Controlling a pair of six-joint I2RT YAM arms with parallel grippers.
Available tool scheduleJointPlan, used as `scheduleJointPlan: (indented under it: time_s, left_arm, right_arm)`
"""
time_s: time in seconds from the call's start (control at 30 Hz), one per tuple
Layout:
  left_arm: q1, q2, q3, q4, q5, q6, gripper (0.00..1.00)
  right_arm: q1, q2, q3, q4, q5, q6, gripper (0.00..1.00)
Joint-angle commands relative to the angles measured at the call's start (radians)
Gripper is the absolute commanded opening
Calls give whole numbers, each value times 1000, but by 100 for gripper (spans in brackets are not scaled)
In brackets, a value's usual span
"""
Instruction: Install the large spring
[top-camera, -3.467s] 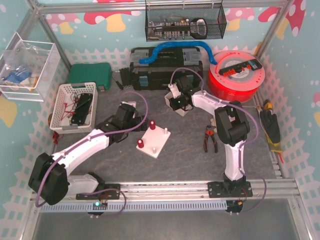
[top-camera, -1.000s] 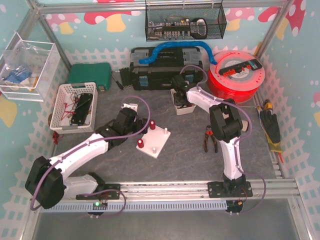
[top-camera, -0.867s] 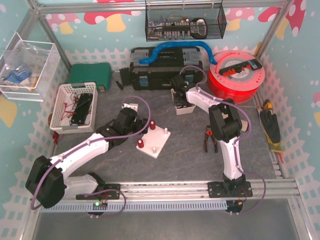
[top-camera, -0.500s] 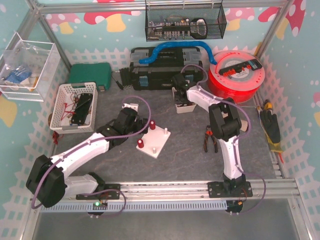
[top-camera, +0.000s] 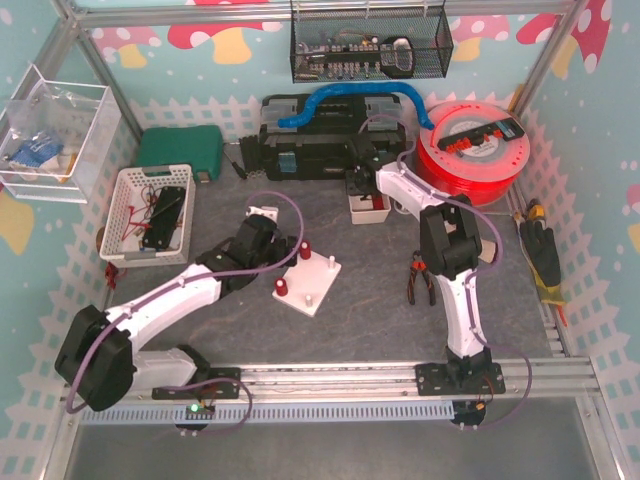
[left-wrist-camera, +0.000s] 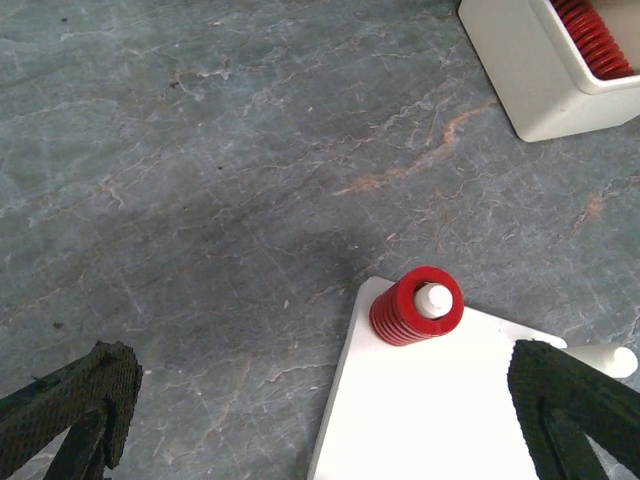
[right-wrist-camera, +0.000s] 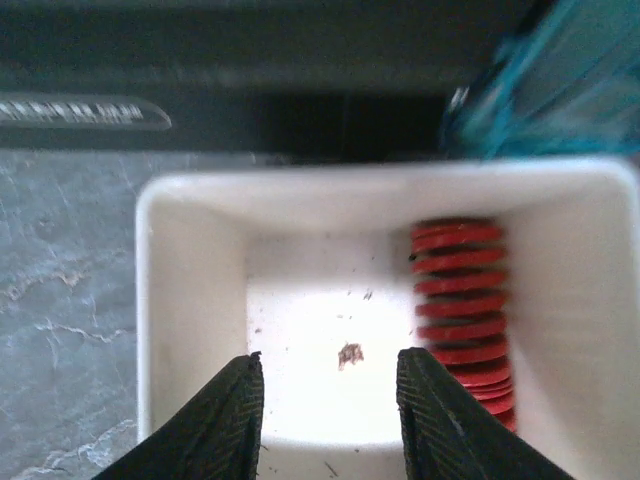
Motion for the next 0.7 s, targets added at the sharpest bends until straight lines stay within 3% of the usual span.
scheduleJointPlan:
  time_s: [0.0,0.13,0.67]
  left_arm:
    - [-1,19,37,24,-4,-1,99]
    - [-2,27,45,26,-1,-3,99]
    - [-1,35,68,8,-1,4,99]
  right_arm:
    - [-2,-19,54,-71,90,-9,42]
    - [-9,34,101,-137,132,13,45]
    - [-11,179,166,-115,249,50,45]
